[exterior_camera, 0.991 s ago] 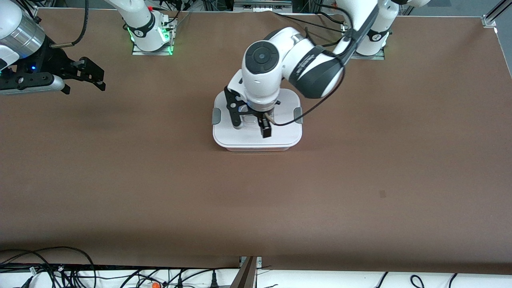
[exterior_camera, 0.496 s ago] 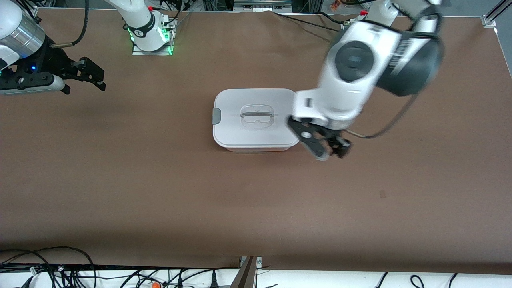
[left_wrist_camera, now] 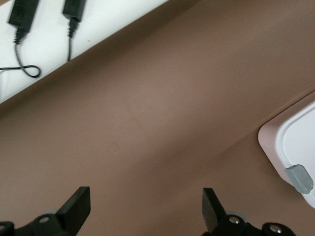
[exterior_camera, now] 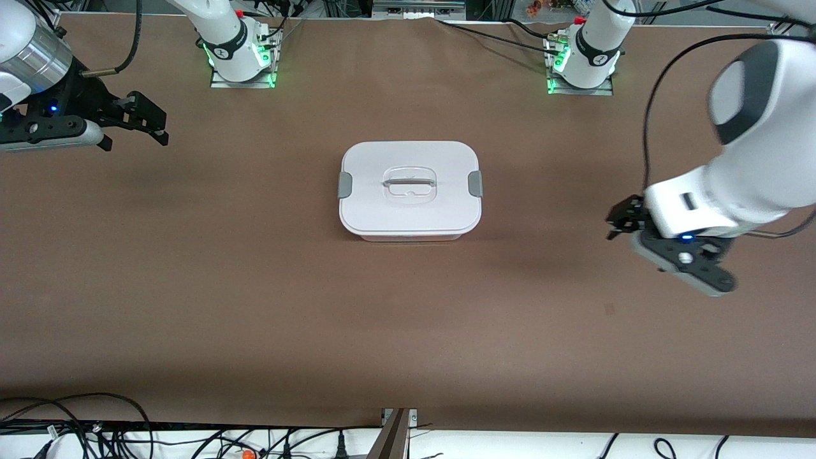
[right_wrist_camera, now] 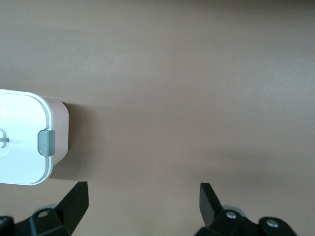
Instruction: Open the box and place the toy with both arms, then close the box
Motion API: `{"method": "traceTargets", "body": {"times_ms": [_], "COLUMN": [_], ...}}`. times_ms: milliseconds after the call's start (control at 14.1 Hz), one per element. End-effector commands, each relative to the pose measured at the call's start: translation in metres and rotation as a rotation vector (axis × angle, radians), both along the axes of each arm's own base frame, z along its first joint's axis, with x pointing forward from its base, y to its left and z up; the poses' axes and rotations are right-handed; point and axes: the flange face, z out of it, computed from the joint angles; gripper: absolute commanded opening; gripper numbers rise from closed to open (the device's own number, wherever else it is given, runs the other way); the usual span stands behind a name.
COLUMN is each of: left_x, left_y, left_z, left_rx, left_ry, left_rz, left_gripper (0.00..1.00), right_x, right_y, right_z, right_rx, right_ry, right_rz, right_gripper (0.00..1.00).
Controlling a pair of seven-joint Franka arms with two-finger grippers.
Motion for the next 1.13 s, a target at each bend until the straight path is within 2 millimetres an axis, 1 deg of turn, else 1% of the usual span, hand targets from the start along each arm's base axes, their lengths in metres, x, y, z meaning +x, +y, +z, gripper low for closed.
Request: {"method": "traceTargets", "body": {"times_ms": [0,71,212,283,354,496,566,637,779,1062], "left_x": [-0.026,-0.038,-0.056,-0.065,-0.072,-0.08,-0.086,-0.091,-0.097,-0.098], "left_y": [0.045,0.065,0.1,0.104,0.104,0.092,0.084,0.077,0.067,0.07], "left_z": [0.035,0.041,0.043,0.044,0.046,0.045,0.048,0.046,0.048,0.044], "left_rx": [-0.015,-0.02,-0.025,-0.021,-0.013,0.0,0.0,0.0,-0.002,-0.004], "left_ry": [-0.01,-0.003,0.046,0.088,0.123,0.172,0.181,0.188,0.187,0.199], "left_rz": [0.08,0.137,0.285,0.344,0.419,0.509,0.504,0.491,0.473,0.498], "left_gripper": [1.0,1.0,1.0,1.0,1.0,1.0,1.0,1.0,1.0,1.0], "right_x": [-0.005,-0.005,-0.005,-0.004,-0.004,-0.004,-0.005,-0.005,-0.005,-0.005], "right_y": [0.0,0.0,0.0,-0.001,-0.001,-0.001,0.0,0.0,0.0,-0.001], "right_z": [0.001,0.001,0.001,0.001,0.0,0.0,0.0,0.0,0.0,0.0], "right_rx": [-0.005,-0.003,-0.005,-0.003,-0.004,-0.003,-0.003,-0.003,-0.003,-0.004], "right_ry": [-0.013,-0.013,-0.013,-0.014,-0.011,-0.013,-0.013,-0.013,-0.013,-0.011], "right_rz": [-0.008,-0.002,-0.001,-0.002,-0.004,-0.002,-0.001,-0.001,-0.001,-0.002], "right_gripper": [1.0,1.0,1.0,1.0,1.0,1.0,1.0,1.0,1.0,1.0]}}
